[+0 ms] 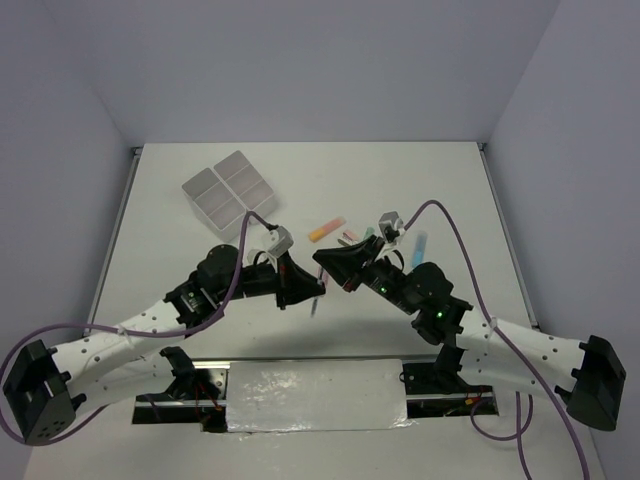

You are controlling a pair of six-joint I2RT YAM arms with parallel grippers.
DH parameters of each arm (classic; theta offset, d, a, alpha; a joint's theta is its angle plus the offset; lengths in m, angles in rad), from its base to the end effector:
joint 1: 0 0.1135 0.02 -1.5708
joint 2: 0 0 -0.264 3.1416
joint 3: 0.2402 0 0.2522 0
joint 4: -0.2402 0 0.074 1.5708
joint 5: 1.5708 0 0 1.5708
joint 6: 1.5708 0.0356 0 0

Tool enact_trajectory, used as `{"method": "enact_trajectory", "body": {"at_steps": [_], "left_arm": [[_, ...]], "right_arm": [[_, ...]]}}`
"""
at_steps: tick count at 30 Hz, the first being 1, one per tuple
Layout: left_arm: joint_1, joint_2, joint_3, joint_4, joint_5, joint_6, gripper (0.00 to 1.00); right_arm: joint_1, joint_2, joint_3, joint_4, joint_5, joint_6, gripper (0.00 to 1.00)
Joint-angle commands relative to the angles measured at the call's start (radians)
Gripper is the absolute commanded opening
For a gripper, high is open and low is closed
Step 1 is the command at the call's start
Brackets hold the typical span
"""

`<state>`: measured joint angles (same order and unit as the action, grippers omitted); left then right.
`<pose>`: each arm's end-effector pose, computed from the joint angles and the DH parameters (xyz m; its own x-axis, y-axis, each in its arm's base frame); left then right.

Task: Sort the stationery into containers
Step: Close the pen cap on the pen.

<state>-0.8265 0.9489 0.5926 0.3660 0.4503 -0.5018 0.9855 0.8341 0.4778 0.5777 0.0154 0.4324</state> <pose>0.1395 -0.1743 0.2999 -0.4546 -0.1456 -0.8787 0.8423 0.2506 -0.4773 0.1110 0.1665 0.3039 -0.2356 0.4029 -0.8844 -0.8000 0.4362 0.4119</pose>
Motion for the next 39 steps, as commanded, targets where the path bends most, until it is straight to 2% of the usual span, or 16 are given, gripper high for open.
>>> {"method": "enact_trajectory", "body": {"at_steps": [1,6,19,27,31,37,39], "left_arm": [[0.017,-0.045,0.104,0.254,-0.065,-0.001,0.00],[0.047,-0.068,0.093,0.267,-0.056,-0.020,0.00],[0.150,-0.105,0.076,0.310,-0.016,-0.084,0.00],[0.199,-0.119,0.099,0.289,-0.015,-0.093,0.00],[0.234,-0.118,0.096,0.298,-0.010,-0.113,0.00],[0.236,-0.041,0.144,0.159,0.034,-0.028,0.00],[0.236,-0.030,0.133,0.160,0.037,-0.018,0.00]], "right_arm": [[0.096,0.089,-0.030,-0.206,-0.132,-0.007,0.00],[0.124,0.117,0.007,-0.236,-0.097,-0.034,0.00],[0.143,0.172,-0.041,-0.216,-0.086,-0.015,0.00],[0.147,0.267,-0.097,-0.122,-0.088,0.022,0.00],[0.148,0.249,-0.094,-0.134,-0.080,0.025,0.00],[0.148,0.194,-0.001,-0.228,-0.120,-0.020,0.00],[0.148,0.189,0.057,-0.254,-0.133,-0.026,0.00]]}}
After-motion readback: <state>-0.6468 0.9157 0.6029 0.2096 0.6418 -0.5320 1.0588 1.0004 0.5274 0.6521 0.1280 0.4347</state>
